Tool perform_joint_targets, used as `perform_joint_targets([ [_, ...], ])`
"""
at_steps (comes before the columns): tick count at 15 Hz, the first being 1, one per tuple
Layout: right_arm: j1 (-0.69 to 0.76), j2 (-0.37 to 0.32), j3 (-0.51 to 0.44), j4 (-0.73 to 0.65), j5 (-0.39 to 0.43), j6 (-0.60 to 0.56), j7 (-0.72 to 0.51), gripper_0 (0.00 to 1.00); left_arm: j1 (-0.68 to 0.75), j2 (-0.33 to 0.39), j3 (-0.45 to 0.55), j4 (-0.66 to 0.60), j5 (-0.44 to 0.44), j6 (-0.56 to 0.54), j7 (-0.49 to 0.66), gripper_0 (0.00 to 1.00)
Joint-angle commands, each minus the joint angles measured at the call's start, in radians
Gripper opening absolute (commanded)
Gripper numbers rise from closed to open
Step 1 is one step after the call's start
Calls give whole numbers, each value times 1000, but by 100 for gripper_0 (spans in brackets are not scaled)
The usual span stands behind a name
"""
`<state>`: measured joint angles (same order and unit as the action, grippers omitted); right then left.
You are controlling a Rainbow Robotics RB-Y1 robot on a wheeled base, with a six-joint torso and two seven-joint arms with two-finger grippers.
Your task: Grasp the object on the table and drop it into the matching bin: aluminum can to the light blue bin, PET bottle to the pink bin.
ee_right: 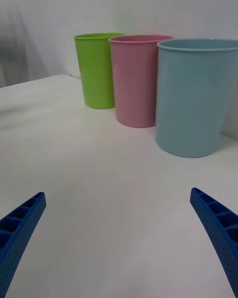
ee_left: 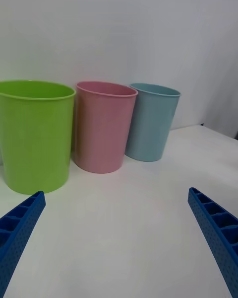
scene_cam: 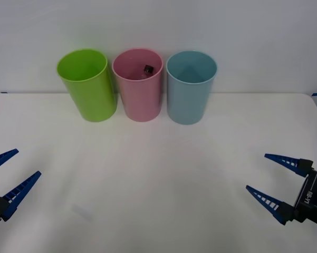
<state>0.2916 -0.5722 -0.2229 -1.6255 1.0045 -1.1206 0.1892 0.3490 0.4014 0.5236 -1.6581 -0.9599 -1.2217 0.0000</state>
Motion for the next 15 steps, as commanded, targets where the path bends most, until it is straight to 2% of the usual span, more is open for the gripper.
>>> perform_joint_targets([
  [1,-2,0,-50,76,0,-64,-8,100,0,0,0,0,0,0,0,100],
  [6,3,0,-104,133,-1,-120,-16,100,0,0,0,0,0,0,0,100],
  [15,17,0,-110,131,22,-123,-19,100,0,0,0,0,0,0,0,100],
])
